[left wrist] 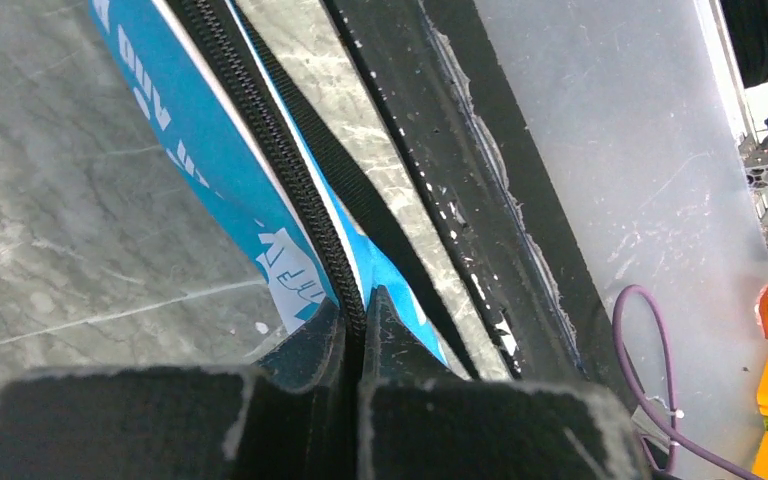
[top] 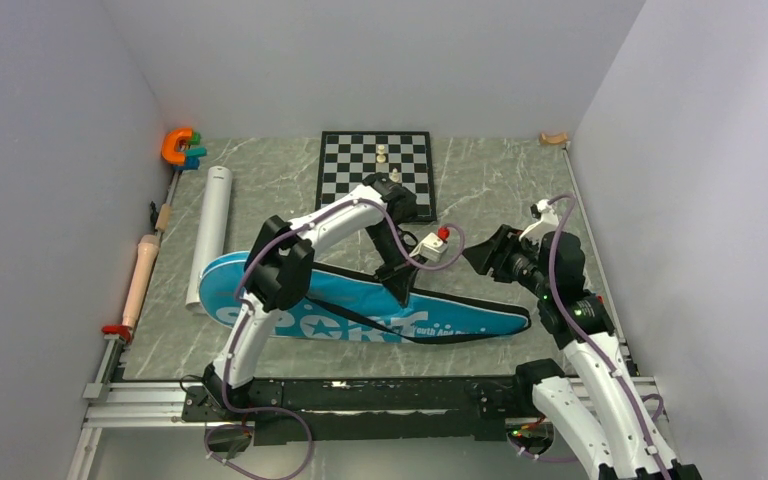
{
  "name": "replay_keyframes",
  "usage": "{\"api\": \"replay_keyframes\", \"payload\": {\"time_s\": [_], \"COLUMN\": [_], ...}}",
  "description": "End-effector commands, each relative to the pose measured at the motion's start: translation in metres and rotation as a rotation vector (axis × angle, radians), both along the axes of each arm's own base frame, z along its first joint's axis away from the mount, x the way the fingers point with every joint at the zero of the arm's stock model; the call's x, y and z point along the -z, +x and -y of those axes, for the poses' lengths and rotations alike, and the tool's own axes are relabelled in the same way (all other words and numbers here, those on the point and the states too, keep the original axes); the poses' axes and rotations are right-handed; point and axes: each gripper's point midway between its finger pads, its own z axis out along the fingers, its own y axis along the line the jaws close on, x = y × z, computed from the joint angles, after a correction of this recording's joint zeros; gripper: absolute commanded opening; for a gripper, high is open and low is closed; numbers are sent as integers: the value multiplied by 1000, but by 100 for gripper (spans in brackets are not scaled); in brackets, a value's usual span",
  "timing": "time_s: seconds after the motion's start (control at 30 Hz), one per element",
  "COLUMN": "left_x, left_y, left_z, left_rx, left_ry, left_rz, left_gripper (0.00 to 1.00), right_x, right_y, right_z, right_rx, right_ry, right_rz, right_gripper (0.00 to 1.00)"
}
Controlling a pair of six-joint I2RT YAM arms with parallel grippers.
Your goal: Pack up the badminton gear
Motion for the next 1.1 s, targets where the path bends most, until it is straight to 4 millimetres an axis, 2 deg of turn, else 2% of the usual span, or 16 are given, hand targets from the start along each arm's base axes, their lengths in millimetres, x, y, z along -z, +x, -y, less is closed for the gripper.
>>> {"api": "replay_keyframes", "payload": {"time_s": [0.0,0.17,0.23,0.37,0.5,0.53,0.57,0.63,0.7,0.73,0.83,0.9,1.0,1.07], "left_x": [-6,-1,-2,1,7,8,9,6,-1,-7,-32,-56,-88,-103], "left_y": [17,55,63,73,89,95,102,108,117,120,131,141,163,182], "left_z": [20,49,55,63,61,60,58,56,53,50,35,14,-33,-77], "left_rx": [17,-144,-215,-337,-421,-448,-483,-504,-552,-572,-645,-718,-894,-1036], "left_ry": [-128,-209,-228,-198,-196,-173,-146,-129,-121,-118,-103,-77,-46,-1], "left_rz": [114,292,316,308,398,412,422,432,450,454,451,485,558,632], "left_gripper": [3,14,18,21,27,36,54,66,91,99,99,99,99,99], "right_x": [-7,-1,-1,-3,-2,0,0,1,0,0,0,1,2,2], "right_y": [8,10,11,10,8,8,7,7,7,7,5,4,4,4], "right_z": [-6,-7,-7,-7,-9,-9,-10,-10,-11,-10,-10,-10,-9,-10], "right_rx": [-21,-23,-21,-20,-26,-29,-29,-30,-30,-29,-27,-24,-22,-26], "right_ry": [28,31,30,32,48,51,54,59,63,63,66,65,64,60], "right_rz": [43,32,31,33,32,29,28,25,24,24,20,17,8,5], "right_gripper": [56,56,56,56,56,56,56,56,56,56,57,58,62,67]}}
